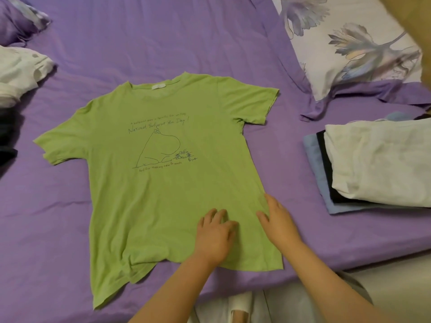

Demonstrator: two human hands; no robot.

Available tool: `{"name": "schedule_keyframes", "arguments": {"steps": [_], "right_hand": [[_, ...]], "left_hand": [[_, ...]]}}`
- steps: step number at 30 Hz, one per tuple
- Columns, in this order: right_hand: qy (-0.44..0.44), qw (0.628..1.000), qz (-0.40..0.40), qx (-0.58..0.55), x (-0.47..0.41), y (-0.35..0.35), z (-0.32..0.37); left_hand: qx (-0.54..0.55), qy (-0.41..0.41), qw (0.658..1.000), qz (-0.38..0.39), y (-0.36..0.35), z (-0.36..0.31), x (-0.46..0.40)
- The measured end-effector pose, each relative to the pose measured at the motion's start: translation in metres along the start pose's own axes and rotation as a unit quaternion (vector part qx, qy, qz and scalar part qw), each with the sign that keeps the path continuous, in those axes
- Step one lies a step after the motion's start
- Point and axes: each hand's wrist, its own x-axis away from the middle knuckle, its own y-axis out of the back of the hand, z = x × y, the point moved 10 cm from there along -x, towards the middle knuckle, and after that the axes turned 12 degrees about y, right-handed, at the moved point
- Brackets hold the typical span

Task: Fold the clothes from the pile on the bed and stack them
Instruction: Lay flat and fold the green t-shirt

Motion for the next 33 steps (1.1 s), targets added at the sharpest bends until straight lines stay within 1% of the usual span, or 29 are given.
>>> {"name": "schedule_keyframes", "arguments": {"steps": [2,4,6,7,9,10,12,13,14,15,16,17,18,19,20,21,22,23,25,26,27,30,32,33], "right_hand": [[0.024,0.999,-0.016,0.027,-0.027,0.002,0.01],[0.039,0.999,0.002,0.026,-0.047,-0.006,0.016],[0.019,1.0,0.021,-0.013,-0.056,-0.011,0.008],[-0.004,1.0,0.012,-0.02,-0.056,-0.007,-0.002],[-0.035,0.999,-0.017,0.021,-0.052,0.005,-0.02],[-0.035,0.996,-0.022,0.073,-0.05,0.01,-0.02],[0.001,0.985,-0.041,0.169,-0.046,0.014,0.003],[0.038,0.981,-0.043,0.184,-0.043,0.009,0.023],[0.091,0.976,-0.022,0.195,-0.039,-0.004,0.042],[0.144,0.965,0.023,0.216,-0.031,-0.023,0.056],[0.168,0.954,0.073,0.238,-0.021,-0.042,0.058],[0.148,0.948,0.114,0.259,-0.012,-0.053,0.047],[0.087,0.951,0.131,0.266,-0.002,-0.055,0.028],[0.014,0.957,0.125,0.262,0.007,-0.05,0.012],[-0.039,0.957,0.118,0.263,0.017,-0.047,0.003],[-0.049,0.954,0.112,0.274,0.023,-0.048,0.008],[-0.02,0.951,0.109,0.287,0.026,-0.055,0.023],[0.033,0.949,0.116,0.292,0.029,-0.068,0.043],[0.148,0.935,0.173,0.271,0.039,-0.103,0.082],[0.182,0.928,0.204,0.252,0.045,-0.118,0.095],[0.188,0.927,0.22,0.238,0.049,-0.127,0.104],[0.135,0.954,0.189,0.188,0.046,-0.133,0.12],[0.16,0.954,0.2,0.158,0.046,-0.148,0.148],[0.18,0.949,0.21,0.153,0.048,-0.158,0.162]], "left_hand": [[-0.016,0.011,1.0,0.02,-0.007,0.0,-0.007],[-0.033,0.008,0.999,0.037,-0.015,0.002,-0.009],[-0.049,-0.01,0.998,0.037,-0.02,0.004,-0.006],[-0.054,-0.02,0.998,0.036,-0.022,0.007,-0.004],[-0.054,-0.029,0.998,0.034,-0.024,0.017,0.0],[-0.053,-0.032,0.998,0.034,-0.025,0.021,0.003],[-0.043,-0.036,0.998,0.033,-0.027,0.027,0.008],[-0.035,-0.036,0.998,0.032,-0.028,0.029,0.01],[-0.027,-0.036,0.999,0.03,-0.028,0.032,0.013],[-0.018,-0.036,0.999,0.027,-0.028,0.035,0.016],[-0.009,-0.038,0.999,0.023,-0.027,0.039,0.019],[-0.001,-0.038,0.999,0.018,-0.026,0.045,0.022],[0.005,-0.037,0.999,0.014,-0.025,0.052,0.025],[0.013,-0.032,0.999,0.008,-0.023,0.06,0.028],[0.025,-0.027,0.999,0.001,-0.02,0.068,0.031],[0.043,-0.023,0.999,-0.006,-0.016,0.075,0.033],[0.067,-0.017,0.998,-0.012,-0.012,0.082,0.035],[0.092,-0.006,0.996,-0.016,-0.009,0.091,0.037],[0.135,0.028,0.99,-0.024,-0.003,0.113,0.042],[0.152,0.044,0.987,-0.029,-0.001,0.125,0.046],[0.162,0.056,0.985,-0.031,0.0,0.137,0.05],[0.165,0.068,0.983,-0.046,0.002,0.166,0.062],[0.178,0.083,0.978,-0.07,0.009,0.183,0.072],[0.182,0.104,0.974,-0.09,0.013,0.194,0.077]]}}
